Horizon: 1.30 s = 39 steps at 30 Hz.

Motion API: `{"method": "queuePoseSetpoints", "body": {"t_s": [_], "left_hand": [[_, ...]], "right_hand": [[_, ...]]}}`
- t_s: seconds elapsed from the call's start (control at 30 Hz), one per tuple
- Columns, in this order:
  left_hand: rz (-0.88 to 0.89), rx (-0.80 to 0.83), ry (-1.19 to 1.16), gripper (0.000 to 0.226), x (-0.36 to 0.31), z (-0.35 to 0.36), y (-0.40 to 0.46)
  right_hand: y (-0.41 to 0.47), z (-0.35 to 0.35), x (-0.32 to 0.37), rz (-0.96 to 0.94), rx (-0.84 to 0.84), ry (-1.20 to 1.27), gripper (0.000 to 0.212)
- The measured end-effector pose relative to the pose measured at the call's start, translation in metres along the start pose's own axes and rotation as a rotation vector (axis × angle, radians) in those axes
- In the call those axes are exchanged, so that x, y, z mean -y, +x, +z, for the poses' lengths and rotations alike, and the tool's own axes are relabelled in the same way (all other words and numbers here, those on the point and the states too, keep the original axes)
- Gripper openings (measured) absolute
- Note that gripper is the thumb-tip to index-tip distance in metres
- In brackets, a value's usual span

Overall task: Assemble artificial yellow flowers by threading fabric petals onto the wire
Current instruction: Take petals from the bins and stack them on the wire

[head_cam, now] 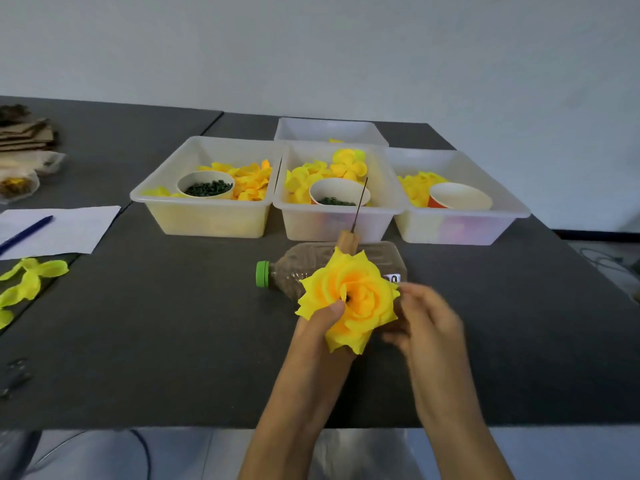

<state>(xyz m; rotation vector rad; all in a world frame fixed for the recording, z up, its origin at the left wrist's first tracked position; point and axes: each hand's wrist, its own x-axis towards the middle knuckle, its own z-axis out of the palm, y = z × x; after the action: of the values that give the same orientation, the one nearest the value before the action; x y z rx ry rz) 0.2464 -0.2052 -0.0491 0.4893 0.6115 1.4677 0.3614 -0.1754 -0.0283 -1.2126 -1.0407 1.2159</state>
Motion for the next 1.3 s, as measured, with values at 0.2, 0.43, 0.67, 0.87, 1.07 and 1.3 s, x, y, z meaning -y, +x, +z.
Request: {"method": "queuePoseSetpoints", "body": {"t_s": [0.2, 0.43, 0.67, 0.87, 1.07, 1.3], "left_hand": [[-0.068, 0.152, -0.216, 0.062, 0.006, -0.007, -0.001], [-0.111, 0.075, -0.153, 0.034, 0.014, -0.012, -0.004], [-0.165, -0.009, -0.081, 0.048, 0.021, -0.006, -0.006], [-0.166, 0.014, -0.174, 0.050, 0.022, -0.010, -0.008], [-0.187, -0.018, -0.226, 0.058, 0.013, -0.008, -0.011], [-0.182, -0.125, -0.192, 0.065, 0.010, -0.003, -0.012]], "right_hand": [[-0.035, 0.005, 0.004, -0.569, 0.013, -0.515, 0.026], [-0.036, 0.014, -0.005, -0.425, 0.017, -0.817, 0.056], [-0.039, 0.017, -0.013, -0.467, -0.089, -0.795, 0.036], [-0.051, 0.025, -0.022, -0.664, -0.205, -0.678, 0.019], [-0.060, 0.025, -0.020, -0.818, -0.248, -0.527, 0.015], [-0.053, 0.025, -0.019, -0.696, -0.152, -0.627, 0.028]]}}
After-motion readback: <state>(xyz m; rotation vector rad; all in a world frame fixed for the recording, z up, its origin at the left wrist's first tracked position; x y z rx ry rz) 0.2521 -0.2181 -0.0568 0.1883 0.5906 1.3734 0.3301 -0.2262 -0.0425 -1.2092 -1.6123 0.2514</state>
